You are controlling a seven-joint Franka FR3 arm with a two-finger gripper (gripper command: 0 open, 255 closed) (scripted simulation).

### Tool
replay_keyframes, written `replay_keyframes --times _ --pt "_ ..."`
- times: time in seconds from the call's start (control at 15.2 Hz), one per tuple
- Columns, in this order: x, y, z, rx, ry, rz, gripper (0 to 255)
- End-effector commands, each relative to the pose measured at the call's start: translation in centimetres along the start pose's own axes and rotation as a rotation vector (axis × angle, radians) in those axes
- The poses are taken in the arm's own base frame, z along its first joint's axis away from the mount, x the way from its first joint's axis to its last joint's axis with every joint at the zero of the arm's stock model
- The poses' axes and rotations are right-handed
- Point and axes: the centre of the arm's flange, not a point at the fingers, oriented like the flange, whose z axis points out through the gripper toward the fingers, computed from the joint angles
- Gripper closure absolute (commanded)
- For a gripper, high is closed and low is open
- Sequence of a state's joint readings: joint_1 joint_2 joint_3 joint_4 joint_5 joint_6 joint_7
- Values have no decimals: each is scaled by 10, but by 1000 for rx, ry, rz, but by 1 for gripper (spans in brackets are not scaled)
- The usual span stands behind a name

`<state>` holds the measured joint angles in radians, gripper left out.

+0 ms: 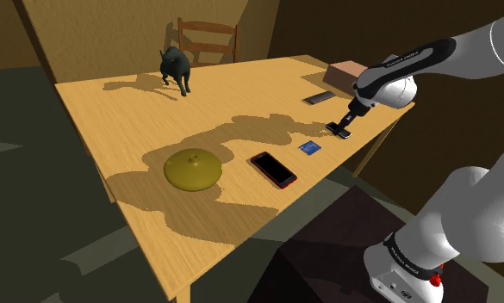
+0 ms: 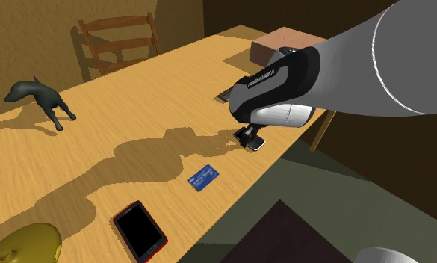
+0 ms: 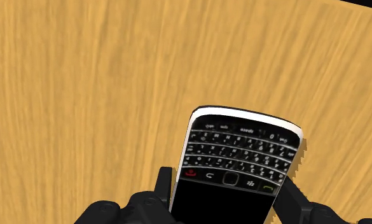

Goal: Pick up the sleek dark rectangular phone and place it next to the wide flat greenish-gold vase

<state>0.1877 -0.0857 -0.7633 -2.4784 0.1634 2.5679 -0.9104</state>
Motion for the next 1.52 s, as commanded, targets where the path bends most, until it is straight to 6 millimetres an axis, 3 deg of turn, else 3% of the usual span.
replay_keyframes --times 0.0,0.26,1.45 --pt "-1 0 1 0 -2 1 255" --pt "0 0 1 0 -2 1 255" --pt "20 0 -92 0 -2 1 255"
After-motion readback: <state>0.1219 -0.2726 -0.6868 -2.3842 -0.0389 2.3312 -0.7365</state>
